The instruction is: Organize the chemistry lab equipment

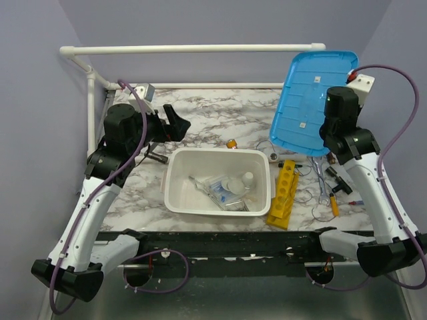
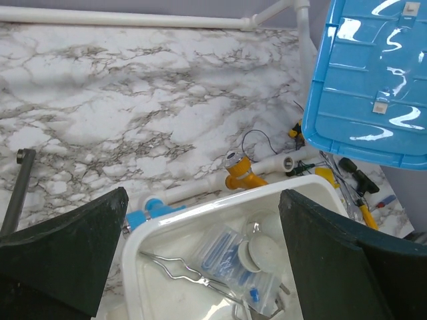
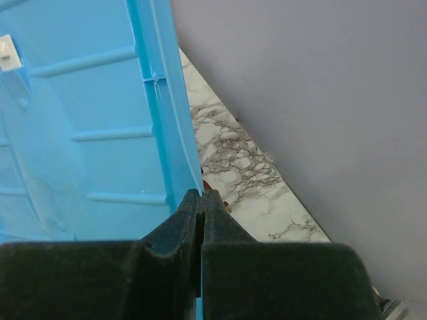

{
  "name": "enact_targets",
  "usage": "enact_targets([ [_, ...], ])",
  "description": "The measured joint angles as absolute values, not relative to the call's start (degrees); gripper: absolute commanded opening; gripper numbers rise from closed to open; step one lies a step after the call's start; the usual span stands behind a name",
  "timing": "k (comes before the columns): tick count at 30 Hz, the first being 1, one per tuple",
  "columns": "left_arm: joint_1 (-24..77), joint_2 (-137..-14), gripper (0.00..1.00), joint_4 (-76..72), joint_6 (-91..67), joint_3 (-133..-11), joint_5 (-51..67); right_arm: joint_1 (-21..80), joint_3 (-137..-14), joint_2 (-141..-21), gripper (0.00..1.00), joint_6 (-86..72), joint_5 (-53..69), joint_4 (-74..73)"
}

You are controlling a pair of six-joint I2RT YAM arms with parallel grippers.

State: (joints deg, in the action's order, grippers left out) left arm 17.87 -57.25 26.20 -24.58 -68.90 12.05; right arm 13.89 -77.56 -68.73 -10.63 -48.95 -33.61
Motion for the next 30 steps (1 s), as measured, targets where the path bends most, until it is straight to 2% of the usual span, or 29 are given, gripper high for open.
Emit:
enact_targets([
  [6,20.25,-59.68,0.99,26.44,-23.4,-74.52,15.07,13.89,-80.53,-65.84,0.01,-12.05,-47.59,-37.93],
  [12,24.99,-63.64,0.99,26.37,-23.42,-80.4,19.29,13.89,-81.23,-61.63,0.01,-15.4,-40.62,-41.93],
  [21,30.0,-70.87,0.99,19.81,-28.69,-83.29,30.48,13.89,-78.37,-56.71,0.01,-22.61,-15.88,-38.94],
  [27,30.06,-74.32,0.98,19.38,-30.94,-83.44,31.44,13.93,-75.99,-58.76,0.01,-26.0,-1.02,-32.12],
  [28,30.09,-74.32,0.94,19.33,-31.2,-83.46,31.48,13.93,-75.59,-58.96,0.01,-26.26,0.73,-31.22],
  [30,30.09,-74.32,0.69,18.87,-31.62,-83.59,31.68,13.91,-74.76,-59.09,0.01,-26.65,3.33,-29.43],
])
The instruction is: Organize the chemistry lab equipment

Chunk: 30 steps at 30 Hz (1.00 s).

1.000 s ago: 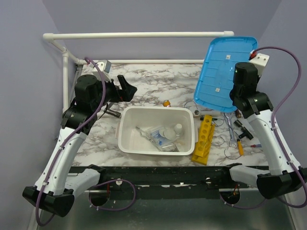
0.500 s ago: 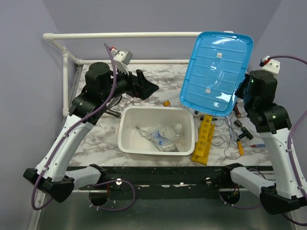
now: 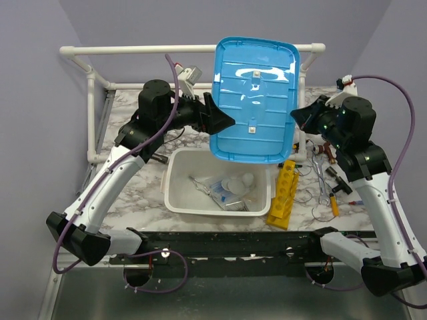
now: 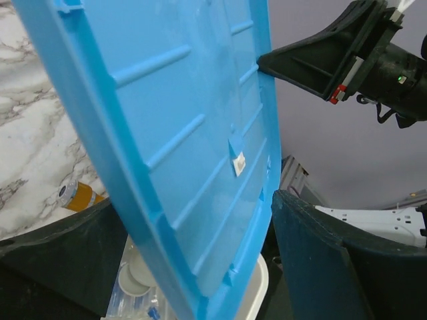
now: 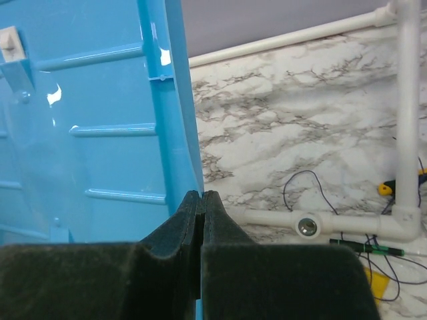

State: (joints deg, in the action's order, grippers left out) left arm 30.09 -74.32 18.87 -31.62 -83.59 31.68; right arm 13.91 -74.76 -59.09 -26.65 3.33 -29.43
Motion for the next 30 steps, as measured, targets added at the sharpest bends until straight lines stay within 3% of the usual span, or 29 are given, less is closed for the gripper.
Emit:
enact_targets([
  [3,30.06,-74.35,0.4,16.86,-32.91,-83.57,33.08,13.91,-73.32,-59.09,0.01,-27.09,6.11,-26.89],
  [7,30.09,-74.35,0.1,12.91,-35.03,-82.72,35.24,13.91,-71.61,-59.11,0.01,-27.81,8.8,-24.67],
  [9,30.09,-74.35,0.0,12.27,-35.51,-81.84,35.4,13.87,-70.87,-59.13,0.02,-28.27,9.52,-23.73],
  [10,29.95,-74.35,0.0,12.25,-35.42,-81.54,35.03,13.78,-70.76,-59.2,0.14,-28.45,9.74,-23.55],
  [11,29.69,-74.37,0.0,12.45,-35.14,-81.23,34.81,13.78,-70.72,-59.27,0.39,-28.51,9.89,-23.55],
  [12,29.61,-74.35,0.0,12.84,-34.72,-81.23,34.65,13.78,-70.72,-59.4,0.55,-28.58,10.11,-23.53],
  [13,29.61,-74.3,0.0,13.04,-34.04,-81.23,34.52,13.78,-70.72,-59.59,0.64,-29.3,10.57,-23.4],
  [15,29.93,-74.04,0.0,14.96,-30.61,-81.73,33.5,13.8,-70.76,-59.99,0.71,-30.02,12.29,-22.79],
  [18,31.68,-72.29,0.0,21.08,-22.44,-83.7,28.27,13.8,-72.31,-61.08,0.97,-31.46,16.14,-23.11],
  [23,36.42,-64.34,0.0,27.0,-6.31,-85.45,14.94,13.8,-77.82,-63.11,1.0,-35.53,22.5,-22.72],
  [30,40.45,-54.54,0.0,25.28,11.6,-79.5,-5.23,13.82,-73.76,-60.14,1.0,-49.43,25.65,-13.39],
])
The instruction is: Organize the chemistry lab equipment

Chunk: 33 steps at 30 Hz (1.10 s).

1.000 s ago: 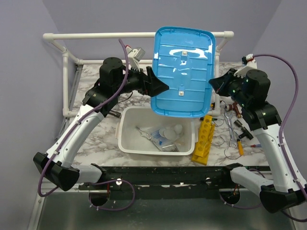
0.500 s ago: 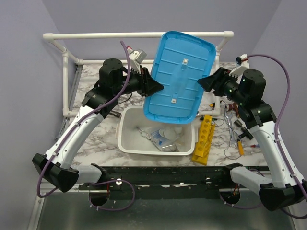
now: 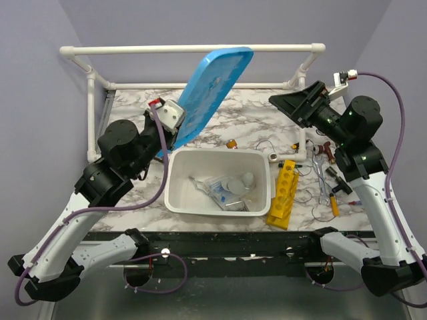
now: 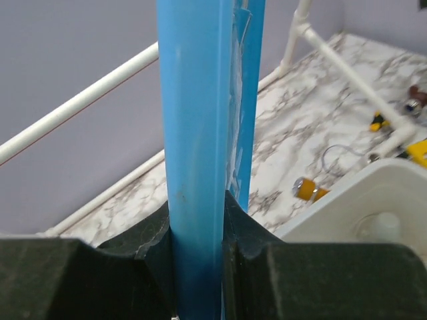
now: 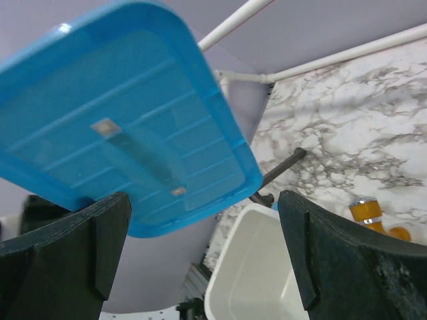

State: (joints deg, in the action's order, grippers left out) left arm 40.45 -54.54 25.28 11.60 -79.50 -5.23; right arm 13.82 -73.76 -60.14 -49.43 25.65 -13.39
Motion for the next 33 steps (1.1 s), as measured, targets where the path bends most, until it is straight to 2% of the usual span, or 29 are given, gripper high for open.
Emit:
enact_targets([
  [8,50.13,-52.45,0.0,23.0,26.17,-66.3,-21.19,13.82,-69.47,-58.57,1.0,-65.98,25.61,-2.7],
  [15,60.38,-52.95,0.0,20.34,35.94,-61.67,-30.44,13.82,-73.49,-64.58,1.0,-69.95,26.04,-10.48],
  [22,65.67,-55.88,0.0,17.08,40.38,-60.47,-35.33,13.89,-68.55,-66.26,0.98,-72.66,27.9,-14.55],
  [24,66.96,-56.75,0.0,16.05,41.95,-59.44,-36.4,13.93,-67.55,-66.11,0.89,-72.84,28.03,-14.96],
  [27,68.55,-57.6,0.0,15.07,43.88,-57.98,-37.54,13.93,-66.65,-65.84,0.63,-73.23,28.71,-15.0],
  [30,69.56,-57.84,0.0,13.47,45.3,-57.23,-39.03,13.93,-65.95,-65.52,0.41,-73.45,29.52,-14.98],
  [31,69.82,-57.84,0.02,12.97,45.69,-57.12,-39.48,13.93,-65.69,-65.3,0.33,-73.52,29.65,-15.0],
  [33,70.19,-57.82,0.21,12.27,46.44,-56.86,-40.14,13.93,-65.36,-64.79,0.25,-73.82,29.58,-15.09],
])
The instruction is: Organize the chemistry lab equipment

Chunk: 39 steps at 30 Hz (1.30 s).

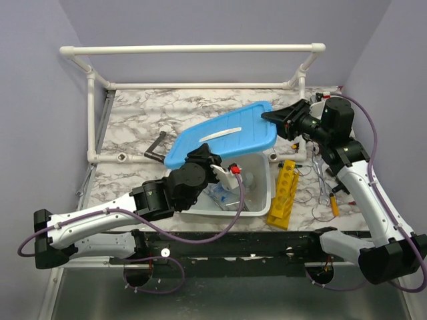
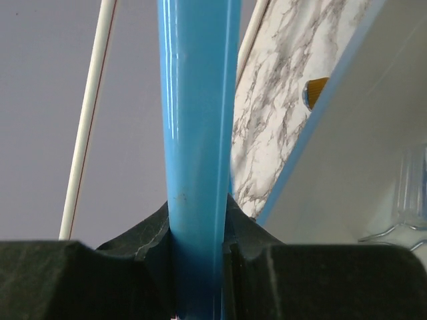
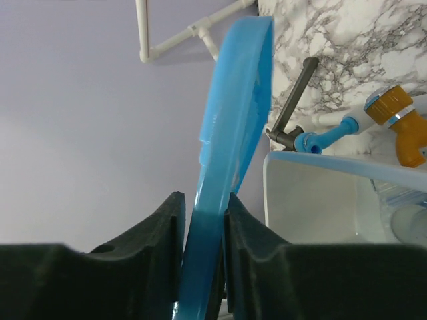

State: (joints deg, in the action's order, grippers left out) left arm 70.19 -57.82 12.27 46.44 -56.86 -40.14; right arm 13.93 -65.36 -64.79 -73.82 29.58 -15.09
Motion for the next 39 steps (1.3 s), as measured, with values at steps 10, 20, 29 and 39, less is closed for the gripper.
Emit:
enact_targets([
  [10,72.53,-54.87,0.99,21.65,37.98,-55.51,-37.36,14.09,-58.76,-61.17,0.01,-75.42,30.13,-13.06],
  [20,72.64,-44.23,0.99,39.27,19.16,-60.03,-18.76,14.81,-51.72,-58.61,0.01,-74.94,30.02,-13.23],
  [29,63.61,-41.89,0.99,47.37,8.36,-62.94,4.25,20.1,-50.09,-57.95,0.01,-74.04,27.22,-13.43],
  [39,43.35,-37.52,0.99,43.83,-6.81,-63.96,7.9,22.2,-45.32,-55.44,0.01,-73.34,23.4,-15.35],
])
